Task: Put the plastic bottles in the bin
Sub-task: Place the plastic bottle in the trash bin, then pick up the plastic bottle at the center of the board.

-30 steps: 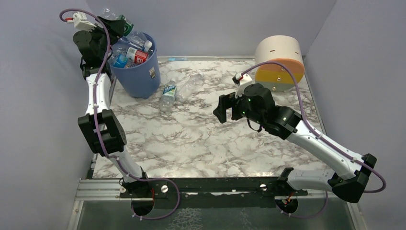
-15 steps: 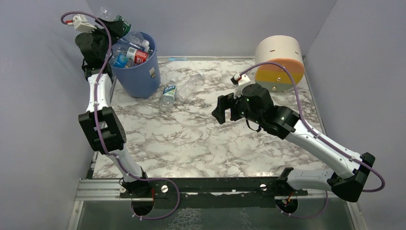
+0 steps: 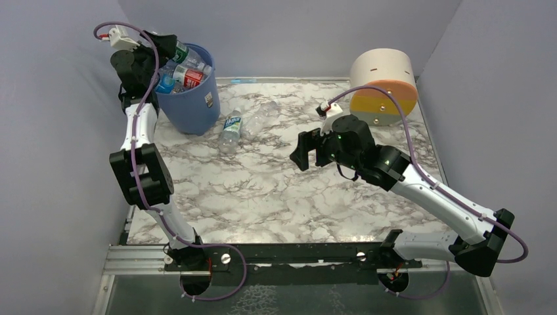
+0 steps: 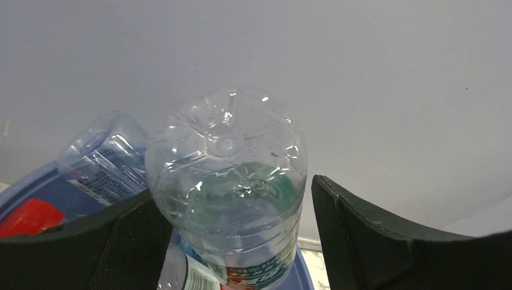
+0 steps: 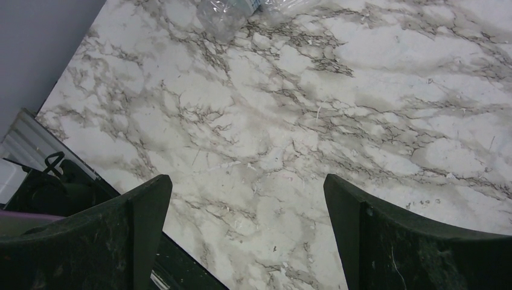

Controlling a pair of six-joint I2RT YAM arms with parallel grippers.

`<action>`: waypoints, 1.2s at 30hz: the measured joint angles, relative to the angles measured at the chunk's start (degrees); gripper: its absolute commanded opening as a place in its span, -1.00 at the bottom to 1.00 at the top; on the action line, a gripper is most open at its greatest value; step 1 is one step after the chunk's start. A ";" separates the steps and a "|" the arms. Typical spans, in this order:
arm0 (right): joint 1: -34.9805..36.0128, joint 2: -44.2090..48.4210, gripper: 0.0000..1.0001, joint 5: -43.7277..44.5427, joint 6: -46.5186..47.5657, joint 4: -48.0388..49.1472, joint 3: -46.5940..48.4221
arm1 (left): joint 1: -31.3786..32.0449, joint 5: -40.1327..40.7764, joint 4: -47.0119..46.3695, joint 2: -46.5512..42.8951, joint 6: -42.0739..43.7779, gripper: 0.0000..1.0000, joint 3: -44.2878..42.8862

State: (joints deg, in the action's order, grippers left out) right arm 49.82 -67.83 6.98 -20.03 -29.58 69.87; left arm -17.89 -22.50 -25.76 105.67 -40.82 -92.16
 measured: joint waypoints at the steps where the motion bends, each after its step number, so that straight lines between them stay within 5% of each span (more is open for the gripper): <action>1: 0.00 0.00 0.99 -0.07 -0.07 0.02 -0.11 | 0.02 0.00 -0.37 0.00 0.02 0.72 0.24; 13: 0.00 0.02 0.99 -0.48 -0.11 0.00 -0.68 | -0.13 0.11 2.89 -0.90 0.00 0.85 2.21; 25: 0.00 0.02 0.99 -1.14 -0.11 0.04 -0.72 | -0.42 -0.42 15.04 -0.17 1.18 0.89 -14.14; 36: 0.00 0.17 0.99 -1.42 -0.11 0.04 -0.76 | -1.18 -0.28 19.85 -3.58 1.03 0.89 -9.68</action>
State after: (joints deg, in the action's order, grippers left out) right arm 49.82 -67.66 5.56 -20.14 -29.54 69.10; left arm -19.07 -22.79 -5.91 102.08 -39.79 -101.84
